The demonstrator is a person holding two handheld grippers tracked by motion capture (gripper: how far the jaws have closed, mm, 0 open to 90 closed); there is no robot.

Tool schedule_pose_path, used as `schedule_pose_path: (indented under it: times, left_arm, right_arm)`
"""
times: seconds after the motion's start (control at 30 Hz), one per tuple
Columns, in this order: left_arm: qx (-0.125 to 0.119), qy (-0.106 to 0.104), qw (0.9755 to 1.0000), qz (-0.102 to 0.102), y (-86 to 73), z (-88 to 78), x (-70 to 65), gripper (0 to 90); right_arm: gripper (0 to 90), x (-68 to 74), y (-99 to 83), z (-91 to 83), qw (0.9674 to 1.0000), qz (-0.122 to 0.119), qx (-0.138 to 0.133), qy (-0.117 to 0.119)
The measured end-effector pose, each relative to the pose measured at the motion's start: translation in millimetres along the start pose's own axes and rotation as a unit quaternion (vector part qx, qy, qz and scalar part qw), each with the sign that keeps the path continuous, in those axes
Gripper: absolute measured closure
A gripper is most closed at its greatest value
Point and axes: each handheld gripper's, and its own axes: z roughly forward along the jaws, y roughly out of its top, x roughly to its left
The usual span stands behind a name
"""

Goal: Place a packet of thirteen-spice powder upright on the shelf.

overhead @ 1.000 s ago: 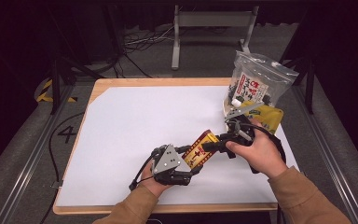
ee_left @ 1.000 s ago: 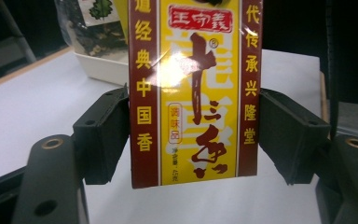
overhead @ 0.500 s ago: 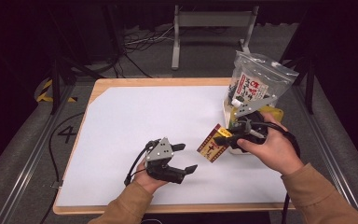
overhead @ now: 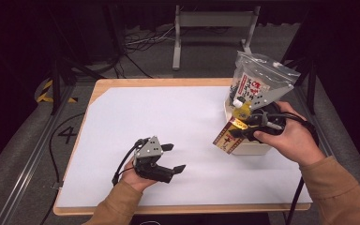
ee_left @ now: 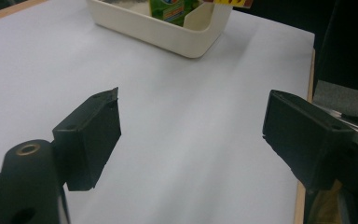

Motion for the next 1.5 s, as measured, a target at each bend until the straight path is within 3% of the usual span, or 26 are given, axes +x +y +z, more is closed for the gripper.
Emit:
schedule_pose_path:
  times: [0.3, 0.7, 1.33, 1.5]
  left_arm:
    - [0.013, 0.017, 0.9997, -0.014, -7.3, -14.4, 7.2, 16.4]
    - [0.015, 0.032, 0.9988, -0.033, -14.4, -28.9, 14.7, 15.5]
    - [0.015, 0.04, 0.998, -0.046, -22.3, -39.7, 22.6, 14.7]
    - [0.029, 0.046, 0.9971, -0.053, -23.0, -42.0, 24.2, 15.0]
  right_arm:
    - [68.1, -12.9, -0.1, -5.2, 0.9987, -0.043, 0.025, -0.007]
    - [68.0, -28.9, -2.5, -14.3, 0.9962, -0.074, 0.045, -0.013]
    - [68.0, -48.1, -10.2, -16.2, 0.9878, -0.135, 0.078, -0.009]
    - [68.0, -53.4, -12.3, -14.2, 0.9858, -0.144, 0.085, -0.013]
